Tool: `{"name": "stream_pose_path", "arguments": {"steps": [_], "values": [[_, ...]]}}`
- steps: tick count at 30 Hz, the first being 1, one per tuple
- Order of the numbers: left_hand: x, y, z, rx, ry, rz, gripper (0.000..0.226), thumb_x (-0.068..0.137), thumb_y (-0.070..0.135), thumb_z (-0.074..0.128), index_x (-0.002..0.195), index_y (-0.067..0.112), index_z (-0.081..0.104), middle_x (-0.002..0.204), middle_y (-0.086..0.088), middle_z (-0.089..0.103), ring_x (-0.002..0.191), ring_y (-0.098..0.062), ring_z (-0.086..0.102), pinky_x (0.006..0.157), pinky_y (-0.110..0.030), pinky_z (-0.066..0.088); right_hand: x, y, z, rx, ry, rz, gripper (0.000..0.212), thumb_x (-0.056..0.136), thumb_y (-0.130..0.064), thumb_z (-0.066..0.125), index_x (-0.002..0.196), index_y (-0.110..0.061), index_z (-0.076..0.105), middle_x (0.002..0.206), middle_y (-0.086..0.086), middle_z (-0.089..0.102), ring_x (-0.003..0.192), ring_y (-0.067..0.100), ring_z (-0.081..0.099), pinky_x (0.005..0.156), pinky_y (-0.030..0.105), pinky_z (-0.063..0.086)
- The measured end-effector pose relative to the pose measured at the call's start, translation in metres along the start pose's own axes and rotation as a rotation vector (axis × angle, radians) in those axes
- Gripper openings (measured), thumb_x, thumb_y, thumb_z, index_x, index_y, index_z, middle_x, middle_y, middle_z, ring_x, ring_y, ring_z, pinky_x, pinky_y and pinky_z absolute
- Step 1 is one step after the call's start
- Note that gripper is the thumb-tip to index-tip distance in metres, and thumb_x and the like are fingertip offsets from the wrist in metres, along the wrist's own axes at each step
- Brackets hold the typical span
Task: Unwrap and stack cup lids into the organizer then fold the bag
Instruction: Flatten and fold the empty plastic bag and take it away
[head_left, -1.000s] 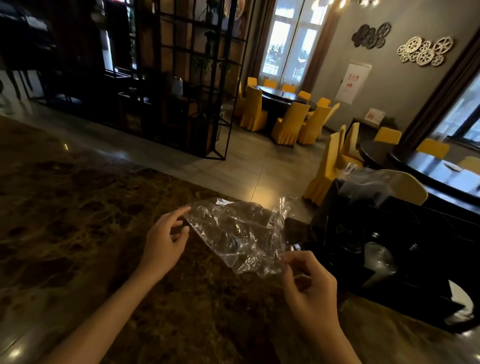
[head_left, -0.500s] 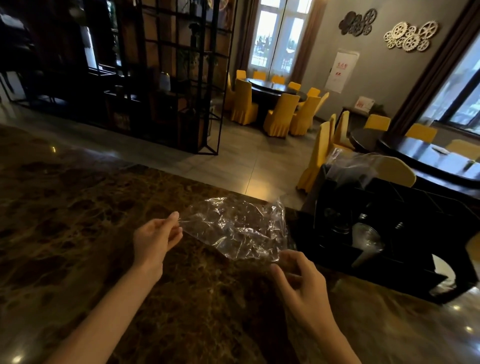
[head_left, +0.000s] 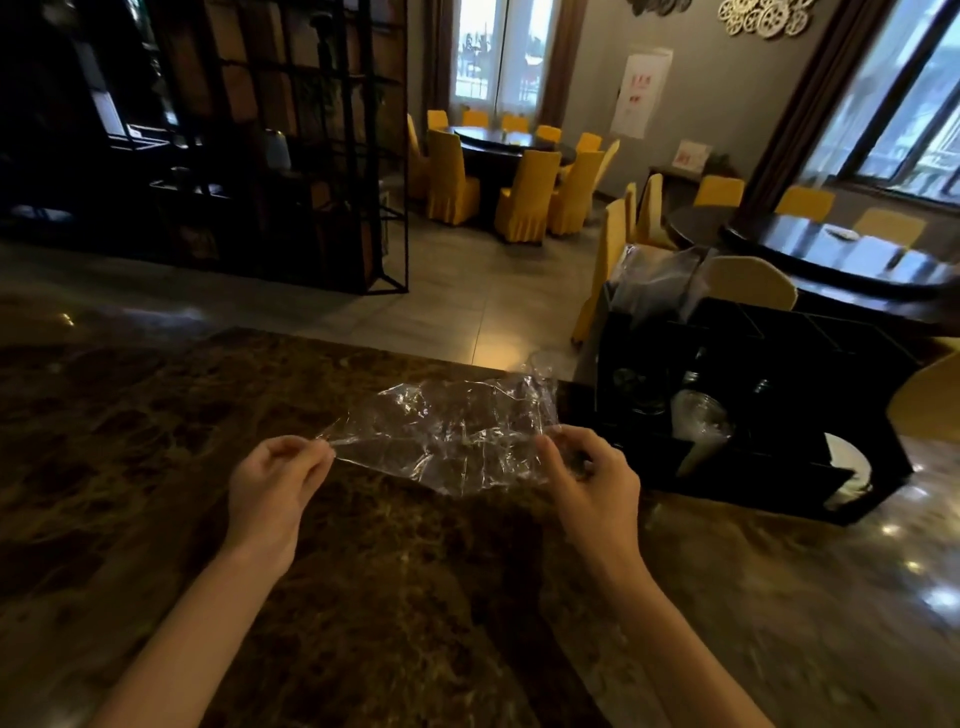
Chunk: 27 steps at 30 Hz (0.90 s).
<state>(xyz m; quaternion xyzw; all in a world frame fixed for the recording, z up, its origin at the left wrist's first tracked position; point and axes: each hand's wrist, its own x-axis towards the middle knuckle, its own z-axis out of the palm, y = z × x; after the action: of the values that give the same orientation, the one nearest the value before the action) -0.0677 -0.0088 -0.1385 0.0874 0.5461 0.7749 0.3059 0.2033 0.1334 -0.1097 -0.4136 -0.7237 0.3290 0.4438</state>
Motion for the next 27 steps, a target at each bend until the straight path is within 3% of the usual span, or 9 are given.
{"name": "stream_pose_path", "arguments": {"steps": [2, 6, 8, 12, 15, 19, 23, 25, 27], "values": [[0.0, -0.001, -0.004, -0.013, 0.007, 0.02, 0.019, 0.09, 0.002, 0.07, 0.106, 0.009, 0.064, 0.103, -0.009, 0.071, 0.1, -0.017, 0.072, 0.076, -0.021, 0.06, 0.0, 0.002, 0.0, 0.137, -0.028, 0.069, 0.021, 0.092, -0.049, 0.07, 0.104, -0.032, 0.075, 0.096, -0.012, 0.075, 0.096, 0.007, 0.07, 0.082, 0.026, 0.056], [0.001, -0.002, -0.016, 0.04, -0.029, 0.071, 0.018, 0.091, 0.002, 0.069, 0.104, 0.015, 0.071, 0.103, -0.008, 0.072, 0.099, -0.016, 0.073, 0.077, -0.02, 0.059, -0.001, 0.004, -0.001, 0.135, -0.016, 0.106, 0.04, 0.083, -0.063, 0.074, 0.11, -0.033, 0.072, 0.099, -0.014, 0.074, 0.096, -0.001, 0.068, 0.077, 0.007, 0.049], [-0.001, -0.004, -0.02, 0.072, -0.05, 0.074, 0.016, 0.09, 0.003, 0.07, 0.097, 0.016, 0.076, 0.102, -0.007, 0.074, 0.1, -0.017, 0.074, 0.077, -0.02, 0.059, 0.001, 0.005, -0.001, 0.092, -0.006, 0.103, 0.038, 0.084, -0.061, 0.074, 0.109, -0.033, 0.071, 0.099, -0.015, 0.073, 0.097, -0.002, 0.067, 0.078, 0.012, 0.048], [-0.004, -0.007, -0.022, 0.027, -0.047, 0.043, 0.012, 0.09, 0.006, 0.071, 0.094, 0.016, 0.078, 0.096, -0.002, 0.077, 0.1, -0.016, 0.074, 0.078, -0.021, 0.06, 0.005, 0.007, 0.0, -0.006, 0.026, 0.034, 0.004, 0.094, -0.037, 0.072, 0.097, -0.035, 0.071, 0.094, -0.017, 0.071, 0.094, 0.002, 0.066, 0.08, 0.025, 0.055], [-0.008, -0.005, -0.02, -0.046, -0.061, 0.042, 0.013, 0.08, 0.018, 0.078, 0.092, 0.015, 0.078, 0.095, 0.0, 0.078, 0.1, -0.015, 0.074, 0.081, -0.023, 0.06, 0.004, 0.005, 0.0, -0.064, 0.05, 0.002, 0.006, 0.096, -0.037, 0.067, 0.1, -0.034, 0.07, 0.096, -0.016, 0.069, 0.095, 0.002, 0.065, 0.08, 0.024, 0.056], [-0.014, -0.006, -0.017, -0.038, -0.071, 0.08, 0.021, 0.074, 0.02, 0.08, 0.093, 0.012, 0.076, 0.096, -0.001, 0.078, 0.098, -0.013, 0.074, 0.081, -0.023, 0.06, 0.005, -0.002, 0.0, -0.066, 0.07, 0.024, 0.042, 0.09, -0.065, 0.06, 0.102, -0.027, 0.072, 0.094, -0.014, 0.07, 0.091, 0.002, 0.065, 0.078, 0.022, 0.053], [-0.016, -0.006, -0.015, -0.014, -0.076, 0.124, 0.025, 0.07, 0.021, 0.08, 0.093, 0.012, 0.075, 0.093, -0.003, 0.078, 0.093, -0.011, 0.075, 0.079, -0.02, 0.059, 0.011, -0.006, -0.002, -0.054, 0.067, 0.102, 0.017, 0.094, -0.046, 0.067, 0.088, -0.031, 0.072, 0.082, -0.011, 0.072, 0.081, 0.005, 0.068, 0.072, 0.03, 0.058], [-0.016, -0.006, -0.014, -0.024, -0.088, 0.124, 0.024, 0.07, 0.02, 0.079, 0.093, 0.012, 0.075, 0.092, -0.002, 0.078, 0.094, -0.011, 0.074, 0.079, -0.02, 0.059, 0.014, -0.004, -0.004, -0.069, 0.033, 0.125, 0.008, 0.094, -0.037, 0.069, 0.087, -0.033, 0.071, 0.078, -0.011, 0.071, 0.077, 0.004, 0.068, 0.068, 0.027, 0.055], [-0.016, -0.007, -0.016, -0.038, -0.091, 0.116, 0.026, 0.071, 0.02, 0.079, 0.094, 0.012, 0.074, 0.092, -0.002, 0.078, 0.094, -0.012, 0.074, 0.079, -0.021, 0.059, 0.013, -0.003, -0.004, -0.075, -0.007, 0.142, 0.009, 0.092, -0.04, 0.072, 0.091, -0.031, 0.071, 0.081, -0.013, 0.071, 0.078, 0.002, 0.068, 0.068, 0.022, 0.053]]}}
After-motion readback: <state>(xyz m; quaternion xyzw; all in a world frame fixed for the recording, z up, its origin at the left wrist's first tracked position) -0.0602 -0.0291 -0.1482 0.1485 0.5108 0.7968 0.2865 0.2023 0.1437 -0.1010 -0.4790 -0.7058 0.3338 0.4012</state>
